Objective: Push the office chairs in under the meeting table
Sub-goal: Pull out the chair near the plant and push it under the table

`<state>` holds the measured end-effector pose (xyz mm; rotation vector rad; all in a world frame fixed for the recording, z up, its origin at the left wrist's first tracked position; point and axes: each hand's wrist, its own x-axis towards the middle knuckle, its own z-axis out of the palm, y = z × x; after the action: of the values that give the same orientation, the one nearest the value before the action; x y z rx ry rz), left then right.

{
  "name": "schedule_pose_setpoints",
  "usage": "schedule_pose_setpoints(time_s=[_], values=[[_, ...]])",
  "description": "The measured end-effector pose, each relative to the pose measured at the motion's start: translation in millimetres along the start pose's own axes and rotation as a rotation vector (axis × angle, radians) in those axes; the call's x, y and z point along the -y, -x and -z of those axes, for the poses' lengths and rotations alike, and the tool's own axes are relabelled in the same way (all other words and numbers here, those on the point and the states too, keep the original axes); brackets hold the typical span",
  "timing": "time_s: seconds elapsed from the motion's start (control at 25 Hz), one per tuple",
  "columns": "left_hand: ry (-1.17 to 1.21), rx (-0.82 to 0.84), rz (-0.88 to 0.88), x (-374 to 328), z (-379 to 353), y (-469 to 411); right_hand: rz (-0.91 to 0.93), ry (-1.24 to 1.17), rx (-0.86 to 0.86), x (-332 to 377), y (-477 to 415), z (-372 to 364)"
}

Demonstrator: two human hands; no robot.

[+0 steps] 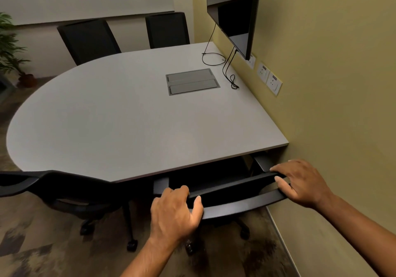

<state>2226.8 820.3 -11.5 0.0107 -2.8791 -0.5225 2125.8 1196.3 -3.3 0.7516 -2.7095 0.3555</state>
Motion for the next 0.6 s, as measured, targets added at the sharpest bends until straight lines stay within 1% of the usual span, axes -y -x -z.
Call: schedule_pose_setpoints(time_s=[0.12, 0.2, 0.4, 0.6], values=[[-0.053, 0.034, 0.054, -5, -5, -25, -0.027, 0.013, 0.045, -18, -22, -7], [-0.082, 0.026, 0.052, 5, -3, -49, -0.034, 0.003, 0.071, -18, -42, -16], [-0.107, 0.02, -0.026, 34, 2, -94, -0.044, -0.015, 0.046, -8, -70, -35], [-0.192, 0.053, -0.081, 29, 0, -117, -0.038, -0.005, 0.049, -19, -96, -40]])
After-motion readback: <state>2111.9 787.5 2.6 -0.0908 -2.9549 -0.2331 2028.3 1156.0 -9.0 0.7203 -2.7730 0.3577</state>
